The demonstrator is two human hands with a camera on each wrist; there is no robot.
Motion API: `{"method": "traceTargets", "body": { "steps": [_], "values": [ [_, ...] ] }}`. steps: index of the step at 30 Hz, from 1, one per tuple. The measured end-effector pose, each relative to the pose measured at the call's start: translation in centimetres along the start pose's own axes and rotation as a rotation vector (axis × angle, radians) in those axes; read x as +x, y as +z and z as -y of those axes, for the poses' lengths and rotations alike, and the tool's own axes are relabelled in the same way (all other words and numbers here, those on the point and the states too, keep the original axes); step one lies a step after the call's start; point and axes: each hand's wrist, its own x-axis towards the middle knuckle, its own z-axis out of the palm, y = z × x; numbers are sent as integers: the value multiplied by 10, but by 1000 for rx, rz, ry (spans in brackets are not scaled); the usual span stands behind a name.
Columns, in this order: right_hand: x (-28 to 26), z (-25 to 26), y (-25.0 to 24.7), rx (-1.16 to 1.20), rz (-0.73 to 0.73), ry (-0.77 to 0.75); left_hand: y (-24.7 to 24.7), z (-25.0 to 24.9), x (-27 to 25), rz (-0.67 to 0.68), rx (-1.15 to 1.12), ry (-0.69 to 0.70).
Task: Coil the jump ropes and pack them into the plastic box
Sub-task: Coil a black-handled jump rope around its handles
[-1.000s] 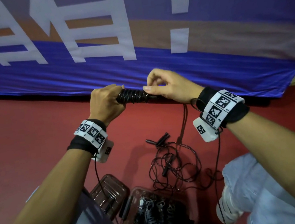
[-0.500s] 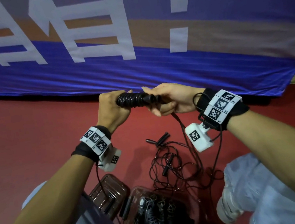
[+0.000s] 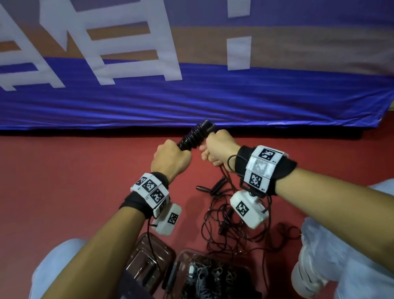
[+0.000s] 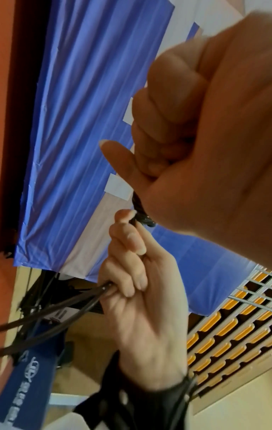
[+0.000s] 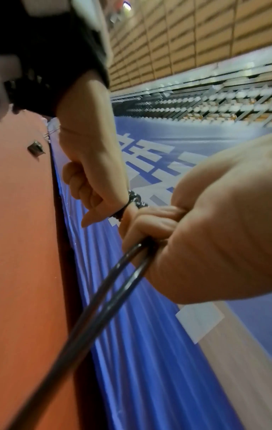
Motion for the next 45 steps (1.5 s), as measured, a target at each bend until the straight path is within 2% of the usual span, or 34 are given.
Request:
{"method": "traceTargets", "body": {
  "steps": [2,5,9,12,15,18,22,25,30,33,38,42,45],
  "values": [
    [-5,-3,0,-138,38,-26,1,2,0,1,87,8],
    [-9,-4,-4,-545,55,-151,0,4,2,32,196,23],
    [-12,-4,-16,-1141,-10,-485,-3,6,3,75,361,38],
    [-10,2,-27,-1363,74,-711,-3,7,3,194,449,86],
    [-7,11,-34,-1377,176,-770,-6,8,2,278,553,233],
    [-6,16,-37,-1424,288,-777,-13,7,0,303,691,454],
    [-6,15,-41,-1383,360,-773,-22,3,-4,260,853,732],
    [-6,18,-43,-1260,404,-693,-27,4,-2,165,893,852],
    [-9,20,-53,-1133,543,-588,-33,9,0,50,744,1018],
    [-12,19,-53,-1072,625,-492,-35,11,-1,31,672,1129],
    [-15,21,-55,-1104,747,-330,-33,10,-8,27,593,1263],
    [-16,24,-60,-966,937,-243,-34,9,-14,-150,374,1421],
    [-15,22,-60,-653,1185,-208,-35,2,-22,-317,119,1441]
  ]
}}
